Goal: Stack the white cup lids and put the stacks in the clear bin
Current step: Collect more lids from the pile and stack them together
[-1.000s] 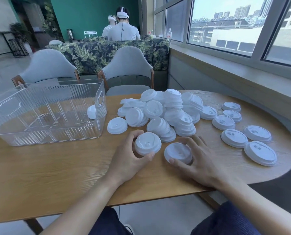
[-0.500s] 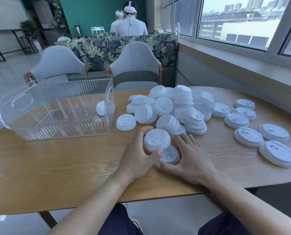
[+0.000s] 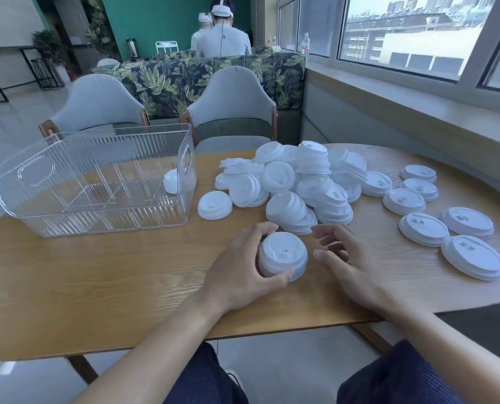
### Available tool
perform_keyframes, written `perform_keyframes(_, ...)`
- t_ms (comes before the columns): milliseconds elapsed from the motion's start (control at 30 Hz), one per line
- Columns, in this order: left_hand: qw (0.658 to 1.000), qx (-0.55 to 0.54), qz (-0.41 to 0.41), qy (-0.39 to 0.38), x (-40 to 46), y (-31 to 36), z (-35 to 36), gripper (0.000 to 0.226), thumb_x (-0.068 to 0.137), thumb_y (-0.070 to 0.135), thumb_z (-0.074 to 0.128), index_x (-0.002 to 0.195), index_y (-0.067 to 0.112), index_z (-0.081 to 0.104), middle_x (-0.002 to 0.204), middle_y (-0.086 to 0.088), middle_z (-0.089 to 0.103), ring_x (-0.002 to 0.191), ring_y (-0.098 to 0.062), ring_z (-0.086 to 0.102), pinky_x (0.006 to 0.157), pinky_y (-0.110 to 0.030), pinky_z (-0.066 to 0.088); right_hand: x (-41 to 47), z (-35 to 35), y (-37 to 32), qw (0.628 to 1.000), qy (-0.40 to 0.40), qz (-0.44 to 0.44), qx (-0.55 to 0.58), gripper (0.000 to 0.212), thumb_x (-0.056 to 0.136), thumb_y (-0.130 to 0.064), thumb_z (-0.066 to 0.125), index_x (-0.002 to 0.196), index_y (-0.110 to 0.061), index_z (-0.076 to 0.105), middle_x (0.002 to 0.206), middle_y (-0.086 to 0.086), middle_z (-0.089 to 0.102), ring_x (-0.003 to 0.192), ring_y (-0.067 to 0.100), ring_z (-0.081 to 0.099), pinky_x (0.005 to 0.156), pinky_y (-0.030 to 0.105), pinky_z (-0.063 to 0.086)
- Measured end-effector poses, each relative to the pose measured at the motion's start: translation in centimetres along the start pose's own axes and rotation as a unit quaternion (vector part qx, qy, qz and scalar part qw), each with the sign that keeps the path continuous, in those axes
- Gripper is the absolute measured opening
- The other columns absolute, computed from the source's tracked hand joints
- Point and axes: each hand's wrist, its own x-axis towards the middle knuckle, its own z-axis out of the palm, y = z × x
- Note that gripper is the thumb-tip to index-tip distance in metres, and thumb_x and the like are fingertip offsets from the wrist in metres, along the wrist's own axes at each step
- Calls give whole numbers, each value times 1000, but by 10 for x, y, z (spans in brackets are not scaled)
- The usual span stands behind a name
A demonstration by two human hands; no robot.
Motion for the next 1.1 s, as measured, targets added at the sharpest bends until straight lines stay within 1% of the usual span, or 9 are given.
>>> perform_keyframes(67, 999, 29, 18, 0, 0, 2, 0, 76, 73, 60, 81, 136, 42, 43, 130, 26, 51, 119, 2, 48, 98, -22, 41, -2, 1, -2, 1000, -3, -5, -8, 45, 80, -53, 58, 119, -31, 64, 114, -20, 62, 108, 7, 58, 93, 28, 50)
perform_keyframes(200, 998, 56, 36, 11, 0, 4, -1, 74, 74, 63, 81, 135, 37, 48, 121, 30, 49, 115, 6, 45, 93, -9, 31, -6, 3, -7, 995, -25, -31, -91, 44, 87, -58, 58, 122, -31, 64, 114, -27, 57, 108, -3, 57, 89, 11, 43)
perform_keyframes(300, 997, 68, 31, 10, 0, 5, -1, 75, 73, 62, 82, 135, 35, 49, 115, 31, 46, 111, 4, 45, 91, -14, 32, -7, 4, -8, 990, -53, -40, -128, 41, 93, -56, 58, 128, -35, 62, 124, -27, 55, 114, -5, 54, 95, 17, 44)
perform_keyframes(400, 997, 76, 23, 1, 1, 6, -1, 84, 73, 65, 80, 143, 36, 44, 119, 30, 45, 115, 3, 44, 96, -19, 34, -7, 3, -10, 985, -65, -50, -149, 41, 94, -55, 58, 131, -36, 61, 125, -28, 55, 117, -4, 52, 98, 21, 44)
perform_keyframes(500, 997, 81, 16, -6, 2, 6, -1, 91, 75, 67, 78, 151, 33, 39, 129, 25, 49, 120, 4, 39, 100, -17, 31, -7, 3, -11, 987, -57, -52, -143, 40, 94, -53, 61, 129, -34, 63, 123, -27, 56, 116, -4, 53, 98, 20, 44)
perform_keyframes(633, 997, 73, 5, -13, 3, 6, -2, 95, 76, 70, 76, 155, 32, 39, 141, 18, 50, 125, 5, 34, 97, -12, 24, -6, 4, -10, 986, -54, -49, -150, 43, 93, -54, 60, 130, -32, 62, 123, -26, 56, 115, -4, 53, 97, 19, 44)
perform_keyframes(867, 997, 70, -3, -11, 3, 4, -2, 89, 74, 72, 76, 150, 37, 47, 135, 16, 54, 126, 1, 42, 99, -15, 29, -5, 5, -8, 983, -53, -48, -167, 49, 93, -57, 58, 135, -32, 59, 127, -27, 53, 118, -5, 51, 99, 20, 43)
perform_keyframes(933, 998, 69, -2, -9, 4, 4, -2, 87, 74, 72, 76, 150, 36, 49, 134, 15, 56, 124, 3, 41, 100, -16, 29, -5, 5, -8, 982, -53, -49, -172, 51, 93, -57, 58, 138, -33, 58, 129, -26, 53, 121, -5, 49, 100, 19, 40)
perform_keyframes(1100, 997, 73, 4, -10, 4, 3, -2, 86, 74, 74, 73, 148, 37, 51, 136, 14, 57, 120, 7, 36, 97, -13, 25, -3, 6, -7, 981, -59, -42, -180, 57, 92, -60, 55, 142, -32, 56, 135, -25, 54, 127, -3, 46, 100, 6, 29)
